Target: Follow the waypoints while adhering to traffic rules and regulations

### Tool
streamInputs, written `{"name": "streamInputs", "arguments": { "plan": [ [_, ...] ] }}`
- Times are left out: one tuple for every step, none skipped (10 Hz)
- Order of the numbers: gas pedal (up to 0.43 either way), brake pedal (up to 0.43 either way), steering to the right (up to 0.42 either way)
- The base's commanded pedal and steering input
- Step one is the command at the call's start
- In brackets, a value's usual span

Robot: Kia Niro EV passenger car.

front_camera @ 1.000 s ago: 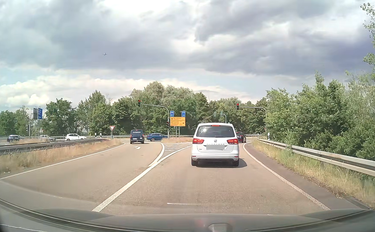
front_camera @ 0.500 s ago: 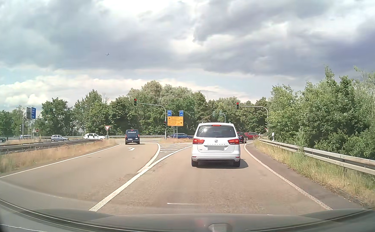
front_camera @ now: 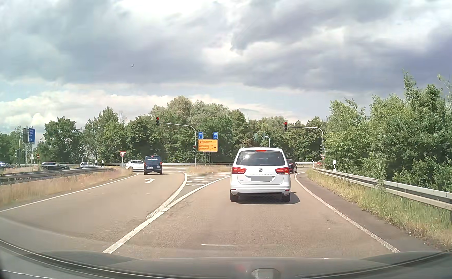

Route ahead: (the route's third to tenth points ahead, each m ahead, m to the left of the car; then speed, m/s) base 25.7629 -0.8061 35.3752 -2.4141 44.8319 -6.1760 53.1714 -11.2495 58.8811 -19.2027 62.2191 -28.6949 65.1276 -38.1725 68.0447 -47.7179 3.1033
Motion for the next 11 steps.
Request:
{"name": "streamInputs", "arguments": {
  "plan": [
    [0.0, 0.037, 0.024],
    [0.0, 0.037, 0.024],
    [0.0, 0.037, 0.024],
    [0.0, 0.037, 0.024],
    [0.0, 0.037, 0.024],
    [0.0, 0.037, 0.025],
    [0.0, 0.037, 0.026],
    [0.0, 0.037, 0.027],
    [0.0, 0.037, 0.03],
    [0.0, 0.037, 0.032],
    [0.0, 0.037, 0.035]
  ]
}}
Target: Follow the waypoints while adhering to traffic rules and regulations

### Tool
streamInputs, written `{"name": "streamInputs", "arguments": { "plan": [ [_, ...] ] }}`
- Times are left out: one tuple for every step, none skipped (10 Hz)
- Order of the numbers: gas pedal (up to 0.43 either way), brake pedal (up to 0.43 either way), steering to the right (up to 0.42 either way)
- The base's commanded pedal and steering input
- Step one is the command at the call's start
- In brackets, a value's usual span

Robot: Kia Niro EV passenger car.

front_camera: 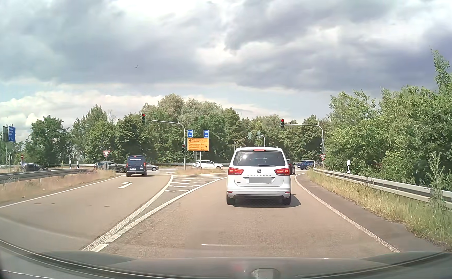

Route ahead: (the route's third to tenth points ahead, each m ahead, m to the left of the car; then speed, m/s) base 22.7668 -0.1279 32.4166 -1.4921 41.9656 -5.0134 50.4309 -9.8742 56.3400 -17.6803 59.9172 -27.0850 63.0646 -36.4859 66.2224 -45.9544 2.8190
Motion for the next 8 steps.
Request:
{"name": "streamInputs", "arguments": {
  "plan": [
    [0.0, 0.037, 0.036],
    [0.0, 0.037, 0.037],
    [0.0, 0.037, 0.036],
    [0.0, 0.037, 0.036],
    [0.0, 0.037, 0.037],
    [0.0, 0.037, 0.037],
    [0.0, 0.037, 0.036],
    [0.0, 0.037, 0.034]
  ]
}}
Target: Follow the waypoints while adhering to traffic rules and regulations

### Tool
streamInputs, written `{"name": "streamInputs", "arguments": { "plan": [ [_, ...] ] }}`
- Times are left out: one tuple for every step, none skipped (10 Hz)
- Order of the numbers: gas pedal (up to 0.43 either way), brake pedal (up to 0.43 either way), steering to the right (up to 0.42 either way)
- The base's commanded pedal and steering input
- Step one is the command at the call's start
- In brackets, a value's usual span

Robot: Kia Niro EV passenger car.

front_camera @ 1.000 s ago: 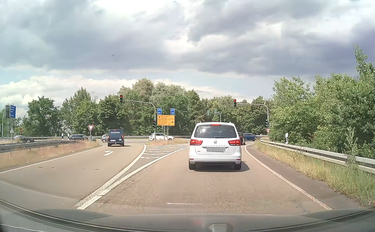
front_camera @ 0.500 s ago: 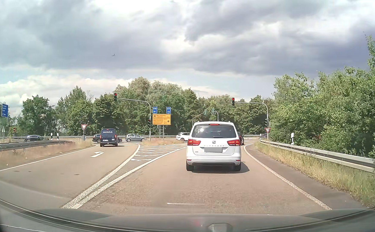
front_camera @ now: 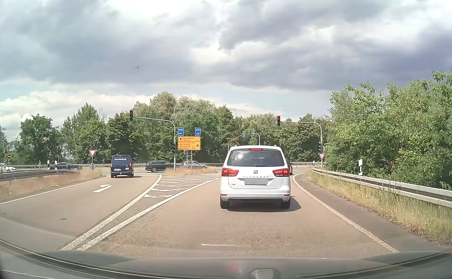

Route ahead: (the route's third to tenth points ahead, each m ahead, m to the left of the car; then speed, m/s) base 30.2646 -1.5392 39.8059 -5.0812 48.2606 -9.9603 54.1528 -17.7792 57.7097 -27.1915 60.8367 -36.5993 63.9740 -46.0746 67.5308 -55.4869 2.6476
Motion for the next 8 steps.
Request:
{"name": "streamInputs", "arguments": {
  "plan": [
    [0.0, 0.037, 0.031],
    [0.0, 0.037, 0.03],
    [0.0, 0.037, 0.028],
    [0.0, 0.037, 0.024],
    [0.0, 0.043, 0.023],
    [0.0, 0.055, 0.022],
    [0.0, 0.104, 0.021],
    [0.0, 0.146, 0.019]
  ]
}}
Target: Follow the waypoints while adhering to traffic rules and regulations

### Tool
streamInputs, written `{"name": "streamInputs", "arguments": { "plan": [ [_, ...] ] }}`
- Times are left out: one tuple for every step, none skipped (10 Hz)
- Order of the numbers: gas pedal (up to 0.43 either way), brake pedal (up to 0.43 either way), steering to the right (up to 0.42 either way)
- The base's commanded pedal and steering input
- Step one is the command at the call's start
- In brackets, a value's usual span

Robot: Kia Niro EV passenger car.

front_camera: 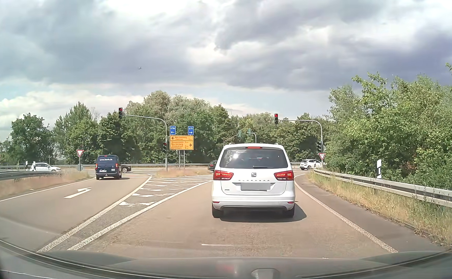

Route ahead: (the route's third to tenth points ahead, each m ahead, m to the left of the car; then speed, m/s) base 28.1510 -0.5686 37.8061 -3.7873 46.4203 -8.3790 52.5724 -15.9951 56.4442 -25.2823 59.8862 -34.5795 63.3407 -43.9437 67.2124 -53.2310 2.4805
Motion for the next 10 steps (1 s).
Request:
{"name": "streamInputs", "arguments": {
  "plan": [
    [0.0, 0.189, 0.019],
    [0.0, 0.213, 0.019],
    [0.0, 0.226, 0.017],
    [0.0, 0.25, 0.016],
    [0.0, 0.268, 0.013],
    [0.0, 0.28, 0.01],
    [0.0, 0.287, 0.009],
    [0.0, 0.287, 0.009],
    [0.0, 0.293, 0.009],
    [0.0, 0.293, 0.009]
  ]
}}
